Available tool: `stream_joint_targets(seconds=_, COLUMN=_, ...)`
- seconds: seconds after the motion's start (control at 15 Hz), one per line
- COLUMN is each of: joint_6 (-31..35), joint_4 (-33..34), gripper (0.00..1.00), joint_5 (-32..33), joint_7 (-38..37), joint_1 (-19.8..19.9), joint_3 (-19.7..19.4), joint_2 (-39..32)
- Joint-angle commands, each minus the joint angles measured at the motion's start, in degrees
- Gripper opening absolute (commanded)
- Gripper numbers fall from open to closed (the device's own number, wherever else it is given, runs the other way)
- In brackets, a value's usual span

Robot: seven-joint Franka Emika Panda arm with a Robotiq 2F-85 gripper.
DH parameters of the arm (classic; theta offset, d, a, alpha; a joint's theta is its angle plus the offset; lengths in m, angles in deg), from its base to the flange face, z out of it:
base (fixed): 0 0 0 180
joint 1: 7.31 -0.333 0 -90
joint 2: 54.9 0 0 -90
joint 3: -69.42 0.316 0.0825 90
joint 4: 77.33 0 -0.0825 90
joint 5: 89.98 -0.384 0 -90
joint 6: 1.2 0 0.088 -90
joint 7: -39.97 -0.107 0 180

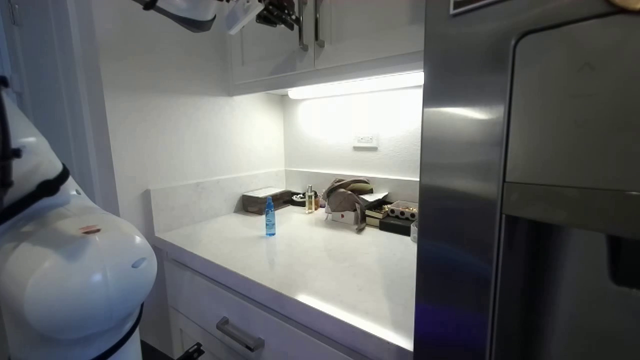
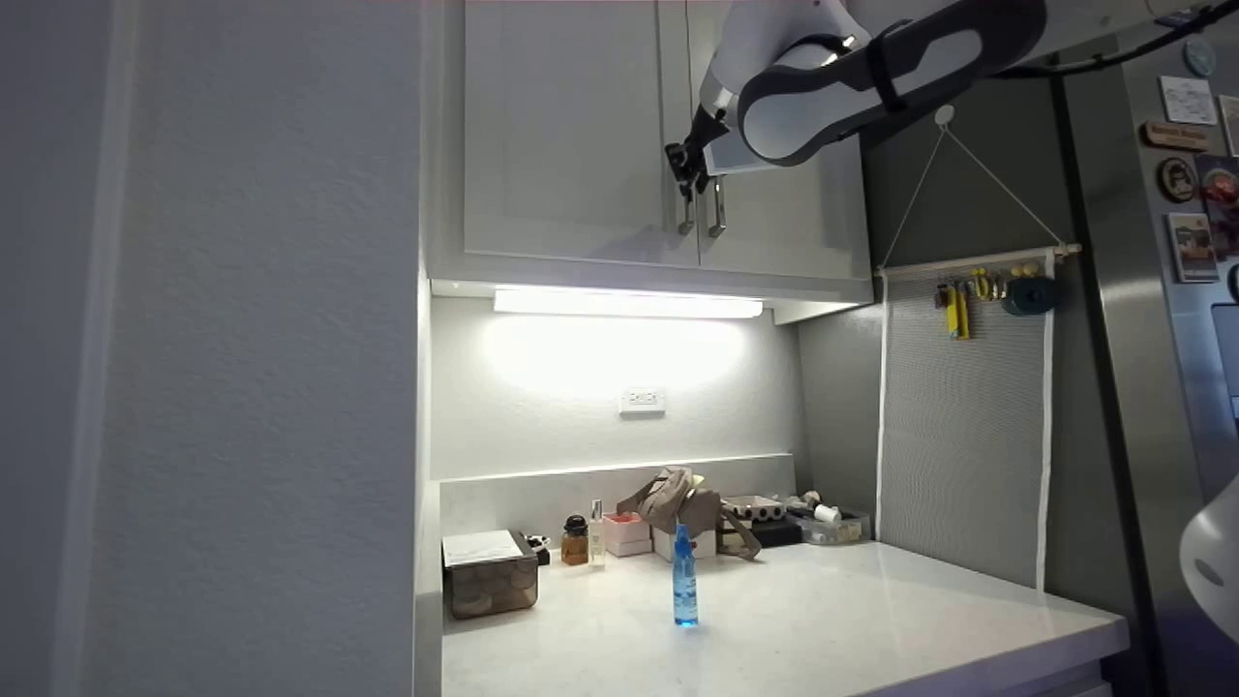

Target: Open the top left and right cabinet doors respectively

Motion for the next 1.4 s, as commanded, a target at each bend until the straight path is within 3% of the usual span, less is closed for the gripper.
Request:
stream_joint_targets(seconds=0.0, joint_6=1.43, joint_4=1.15, gripper=0.00, joint_5=0.52, joint_7=-1.35, joint_1=1.67, joint_3=0.90, joint_2=-0.61)
stream_joint_targets(seconds=0.2, joint_6=1.26, joint_4=1.71, gripper=0.00, joint_5=0.06, joint_7=-1.36, joint_1=2.03, joint_3=0.67, joint_2=-0.99)
stream_joint_targets(seconds=0.27, joint_6=0.86, joint_4=2.01, gripper=0.26, joint_5=-0.12, joint_7=-1.17, joint_1=2.11, joint_3=0.63, joint_2=-1.16)
stream_joint_targets(seconds=0.4, joint_6=0.77, joint_4=2.42, gripper=0.32, joint_5=-0.17, joint_7=-1.13, joint_1=2.26, joint_3=0.62, joint_2=-1.46)
stream_joint_targets(seconds=0.93, joint_6=1.32, joint_4=3.20, gripper=0.94, joint_5=0.42, joint_7=-1.80, joint_1=2.56, joint_3=1.21, joint_2=-2.40)
stream_joint_targets(seconds=1.07, joint_6=1.38, joint_4=3.57, gripper=1.00, joint_5=0.52, joint_7=-1.95, joint_1=2.57, joint_3=1.37, joint_2=-2.74)
stream_joint_targets(seconds=1.33, joint_6=1.34, joint_4=4.86, gripper=1.00, joint_5=1.00, joint_7=-2.54, joint_1=2.75, joint_3=1.90, joint_2=-3.84)
